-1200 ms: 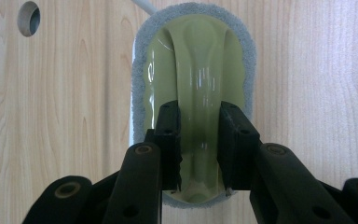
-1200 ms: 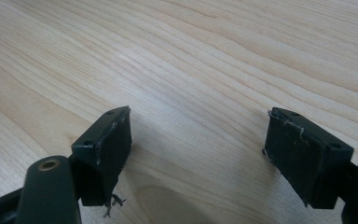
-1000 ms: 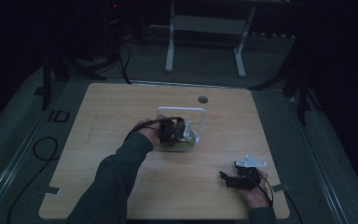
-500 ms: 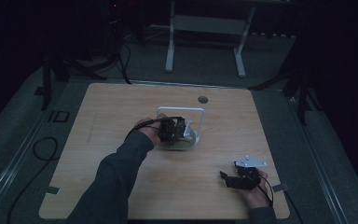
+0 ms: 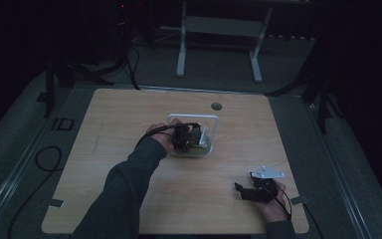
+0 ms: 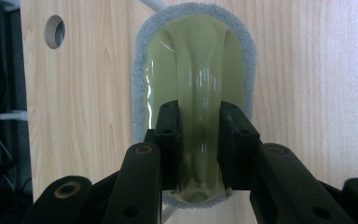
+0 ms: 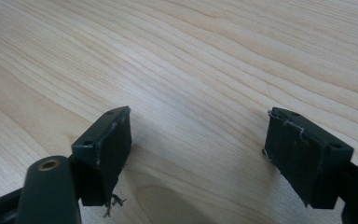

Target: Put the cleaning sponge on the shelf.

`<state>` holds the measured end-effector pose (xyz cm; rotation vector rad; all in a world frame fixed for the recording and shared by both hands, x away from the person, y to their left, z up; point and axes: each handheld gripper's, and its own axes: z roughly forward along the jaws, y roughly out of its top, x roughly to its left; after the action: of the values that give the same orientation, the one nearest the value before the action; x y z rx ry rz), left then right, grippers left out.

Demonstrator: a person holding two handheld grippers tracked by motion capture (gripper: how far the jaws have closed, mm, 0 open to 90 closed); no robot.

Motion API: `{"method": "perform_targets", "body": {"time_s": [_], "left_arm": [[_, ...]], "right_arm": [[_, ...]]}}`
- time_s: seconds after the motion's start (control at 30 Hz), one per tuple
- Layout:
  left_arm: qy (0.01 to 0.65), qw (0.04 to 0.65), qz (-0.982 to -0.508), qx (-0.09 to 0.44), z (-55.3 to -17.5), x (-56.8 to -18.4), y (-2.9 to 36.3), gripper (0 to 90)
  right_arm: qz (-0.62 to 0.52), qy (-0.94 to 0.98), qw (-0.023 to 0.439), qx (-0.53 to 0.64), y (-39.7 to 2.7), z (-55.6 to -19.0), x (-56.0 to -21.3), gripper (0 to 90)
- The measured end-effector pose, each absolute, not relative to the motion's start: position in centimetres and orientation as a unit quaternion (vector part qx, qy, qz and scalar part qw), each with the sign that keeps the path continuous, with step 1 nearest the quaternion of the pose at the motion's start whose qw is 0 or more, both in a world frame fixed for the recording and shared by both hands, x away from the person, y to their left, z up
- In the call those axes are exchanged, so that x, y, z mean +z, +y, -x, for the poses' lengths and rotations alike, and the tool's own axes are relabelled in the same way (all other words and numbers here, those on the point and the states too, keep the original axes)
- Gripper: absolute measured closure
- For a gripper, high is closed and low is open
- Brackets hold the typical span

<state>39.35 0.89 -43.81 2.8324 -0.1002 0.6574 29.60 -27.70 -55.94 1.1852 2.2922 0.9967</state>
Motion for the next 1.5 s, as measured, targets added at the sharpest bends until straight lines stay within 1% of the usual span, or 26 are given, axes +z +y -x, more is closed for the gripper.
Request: {"method": "perform_targets", "body": {"time_s": [0.73, 1.0, 1.5], "left_arm": [[-0.039, 0.100, -0.966, 0.235, -40.0, -45.0, 0.2, 71.6], [-0.029, 0.086, -0.968, 0.234, -40.3, -45.7, 0.0, 71.5], [-0.025, 0.084, -0.967, 0.238, -40.7, -46.1, -0.2, 71.2]], "right_arm": [[-0.422, 0.814, 0.186, 0.354, -27.7, -29.6, -55.9, 22.1], [-0.421, 0.814, 0.186, 0.354, -27.7, -29.6, -55.9, 22.1], [-0.421, 0.815, 0.186, 0.353, -27.7, -29.6, -55.9, 22.2]]}}
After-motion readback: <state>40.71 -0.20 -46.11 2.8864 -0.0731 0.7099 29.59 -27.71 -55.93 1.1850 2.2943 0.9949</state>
